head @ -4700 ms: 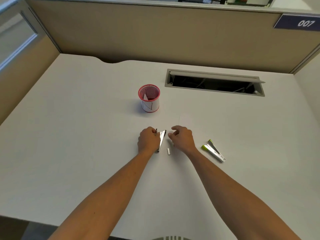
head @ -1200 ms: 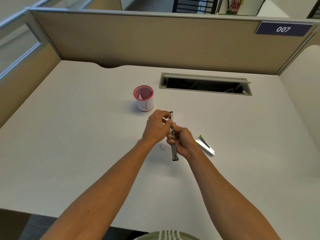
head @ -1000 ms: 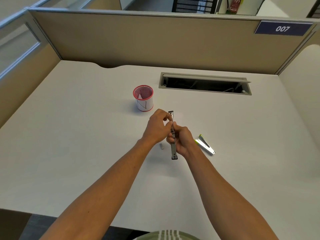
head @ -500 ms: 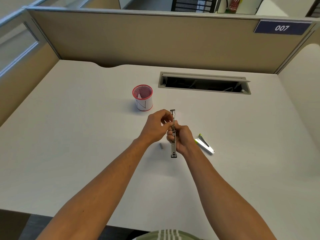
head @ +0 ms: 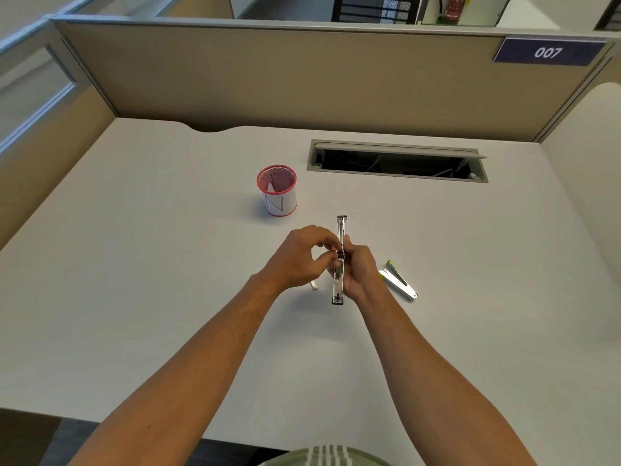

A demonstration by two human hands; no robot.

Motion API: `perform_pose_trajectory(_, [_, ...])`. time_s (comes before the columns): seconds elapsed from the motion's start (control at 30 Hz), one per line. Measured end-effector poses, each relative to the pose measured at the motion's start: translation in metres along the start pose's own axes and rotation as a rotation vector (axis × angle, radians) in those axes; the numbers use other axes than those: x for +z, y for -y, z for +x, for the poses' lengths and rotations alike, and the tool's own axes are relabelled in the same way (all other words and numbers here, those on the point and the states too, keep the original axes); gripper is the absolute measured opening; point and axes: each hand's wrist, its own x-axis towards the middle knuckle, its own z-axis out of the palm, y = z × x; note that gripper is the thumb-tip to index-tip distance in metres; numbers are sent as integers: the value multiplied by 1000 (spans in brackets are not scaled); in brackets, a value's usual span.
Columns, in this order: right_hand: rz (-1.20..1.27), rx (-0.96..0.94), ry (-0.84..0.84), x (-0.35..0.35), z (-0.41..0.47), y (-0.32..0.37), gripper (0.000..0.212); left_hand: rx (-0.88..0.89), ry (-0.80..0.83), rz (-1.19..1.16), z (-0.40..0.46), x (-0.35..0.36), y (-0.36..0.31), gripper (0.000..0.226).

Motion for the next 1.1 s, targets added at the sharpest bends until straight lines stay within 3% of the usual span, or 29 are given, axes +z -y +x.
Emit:
perform_pose_trajectory(0.2, [-13, 35, 36, 0, -2, 3, 27, -206, -182, -265, -3, 0, 0, 22])
perform_pose_trajectory(0.4, [-34, 46, 42, -3, -3, 1, 28, -342, -235, -180, -9, 6, 16, 15])
perform_pose_trajectory(0.47, [-41, 37, 38, -3, -3, 2, 28, -435, -189, -49, -14, 11, 27, 17])
perform_pose_trajectory(0.57, [-61, 26, 29, -5, -2, 3, 29, -549, 18, 155, -30, 25, 41, 37])
perform_pose_trajectory(0.7, [-65, 35, 19, -8, -1, 2, 30, -575, 137, 192, -46, 43, 46, 52])
perform_pose_trajectory(1.1, [-72, 41, 3, -13, -4, 0, 31, -555, 141, 250, -44, 52, 49, 18])
